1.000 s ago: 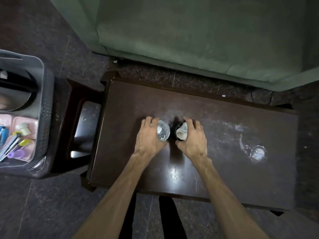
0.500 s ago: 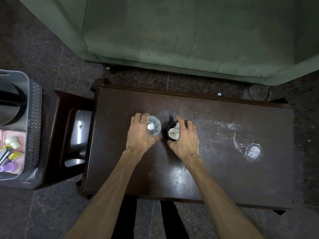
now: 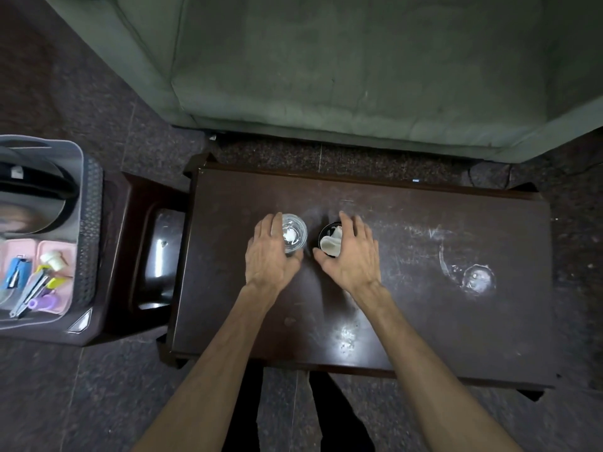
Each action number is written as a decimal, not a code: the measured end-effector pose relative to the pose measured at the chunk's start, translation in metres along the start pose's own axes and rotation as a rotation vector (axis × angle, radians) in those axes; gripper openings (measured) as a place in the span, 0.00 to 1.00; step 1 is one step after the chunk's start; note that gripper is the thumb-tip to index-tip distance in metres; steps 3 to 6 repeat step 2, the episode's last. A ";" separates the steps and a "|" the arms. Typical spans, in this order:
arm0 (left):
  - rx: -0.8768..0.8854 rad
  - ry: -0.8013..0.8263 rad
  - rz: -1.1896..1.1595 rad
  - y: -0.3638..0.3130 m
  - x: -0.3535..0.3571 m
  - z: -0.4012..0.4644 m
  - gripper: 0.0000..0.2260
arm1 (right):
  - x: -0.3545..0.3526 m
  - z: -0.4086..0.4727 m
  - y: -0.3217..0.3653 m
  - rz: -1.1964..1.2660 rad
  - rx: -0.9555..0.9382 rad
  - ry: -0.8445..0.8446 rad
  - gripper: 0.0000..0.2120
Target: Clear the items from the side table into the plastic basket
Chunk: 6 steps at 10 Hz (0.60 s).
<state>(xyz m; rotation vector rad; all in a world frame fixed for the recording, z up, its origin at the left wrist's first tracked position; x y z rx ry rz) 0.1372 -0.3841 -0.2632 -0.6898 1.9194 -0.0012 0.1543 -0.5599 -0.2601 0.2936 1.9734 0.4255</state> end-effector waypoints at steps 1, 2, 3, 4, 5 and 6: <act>0.021 -0.010 0.018 -0.004 -0.011 -0.015 0.33 | -0.022 -0.011 0.014 0.000 -0.050 -0.068 0.38; 0.040 -0.043 0.031 -0.011 -0.028 -0.032 0.31 | -0.042 -0.020 0.029 -0.018 -0.087 -0.078 0.35; 0.040 -0.043 0.031 -0.011 -0.028 -0.032 0.31 | -0.042 -0.020 0.029 -0.018 -0.087 -0.078 0.35; 0.040 -0.043 0.031 -0.011 -0.028 -0.032 0.31 | -0.042 -0.020 0.029 -0.018 -0.087 -0.078 0.35; 0.040 -0.043 0.031 -0.011 -0.028 -0.032 0.31 | -0.042 -0.020 0.029 -0.018 -0.087 -0.078 0.35; 0.040 -0.043 0.031 -0.011 -0.028 -0.032 0.31 | -0.042 -0.020 0.029 -0.018 -0.087 -0.078 0.35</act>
Point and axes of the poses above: each hand's wrist, its own z-axis towards the middle knuckle, its own x-axis out of the palm, y = z × x, the point moved 9 cm from there along z, towards the middle knuckle, and after that the axes turned 10 degrees about -x, right-handed, at the moved point
